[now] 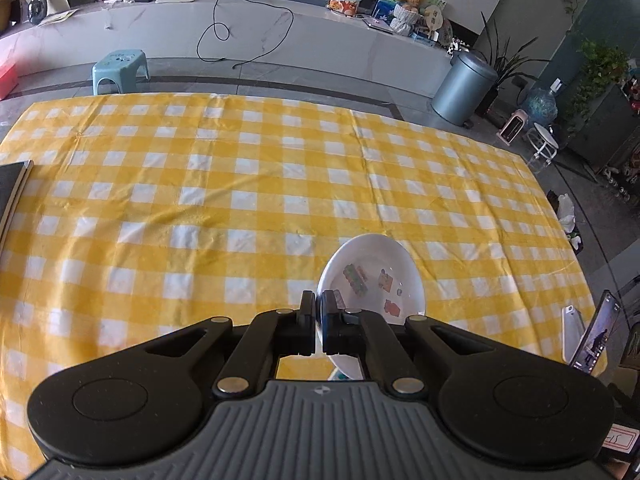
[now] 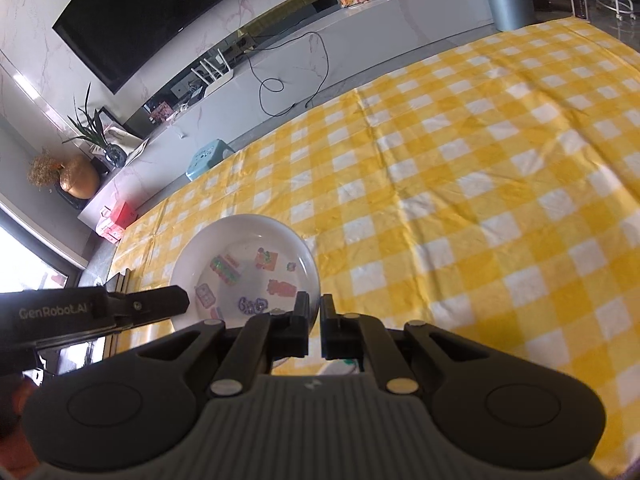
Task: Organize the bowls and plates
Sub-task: 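Carry the sticker bowl with the left gripper onto the Fruity plate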
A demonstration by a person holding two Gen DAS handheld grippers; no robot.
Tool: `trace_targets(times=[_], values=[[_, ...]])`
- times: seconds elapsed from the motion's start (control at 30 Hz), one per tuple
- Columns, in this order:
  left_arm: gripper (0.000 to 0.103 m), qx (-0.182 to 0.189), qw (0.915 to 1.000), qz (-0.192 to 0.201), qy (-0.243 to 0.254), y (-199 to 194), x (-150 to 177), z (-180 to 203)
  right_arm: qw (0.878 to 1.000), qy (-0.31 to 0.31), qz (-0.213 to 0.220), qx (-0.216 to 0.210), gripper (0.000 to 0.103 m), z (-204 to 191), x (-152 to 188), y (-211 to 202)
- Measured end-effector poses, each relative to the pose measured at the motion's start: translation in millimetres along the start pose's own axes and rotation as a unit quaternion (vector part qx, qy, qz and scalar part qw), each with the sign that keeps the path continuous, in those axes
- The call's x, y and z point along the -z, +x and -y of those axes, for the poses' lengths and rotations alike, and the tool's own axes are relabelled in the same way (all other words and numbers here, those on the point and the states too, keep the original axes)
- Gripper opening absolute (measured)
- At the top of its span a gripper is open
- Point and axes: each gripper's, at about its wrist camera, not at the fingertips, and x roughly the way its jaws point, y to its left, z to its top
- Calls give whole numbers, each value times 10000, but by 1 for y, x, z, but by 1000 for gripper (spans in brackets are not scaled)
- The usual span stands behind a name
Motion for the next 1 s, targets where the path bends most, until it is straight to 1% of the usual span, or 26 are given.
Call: trace_targets(times=[0.17, 0.3, 0.47, 0.57, 0.8, 1.0], values=[[3, 65, 9997, 182, -164, -14, 26, 16, 9999, 72, 90, 33, 2, 13, 16, -28], [3, 113, 9993, 299, -201, -20, 49, 31, 9997, 138, 163, 129, 2, 26, 25, -46], [3, 235, 9985, 279, -407, -17, 71, 39, 9991, 195, 211, 296, 2, 42, 35, -61], [2, 259, 9977, 246, -568, -14, 82, 39, 9990, 244, 172, 341, 2, 50, 43, -65], [2, 132, 9960, 106, -881, 2, 98, 30, 9989, 141, 142, 434, 1, 52, 54, -64], [3, 65, 9953, -24, -968, 13, 104, 24, 9987, 150, 8, 481, 1, 57, 59, -53]])
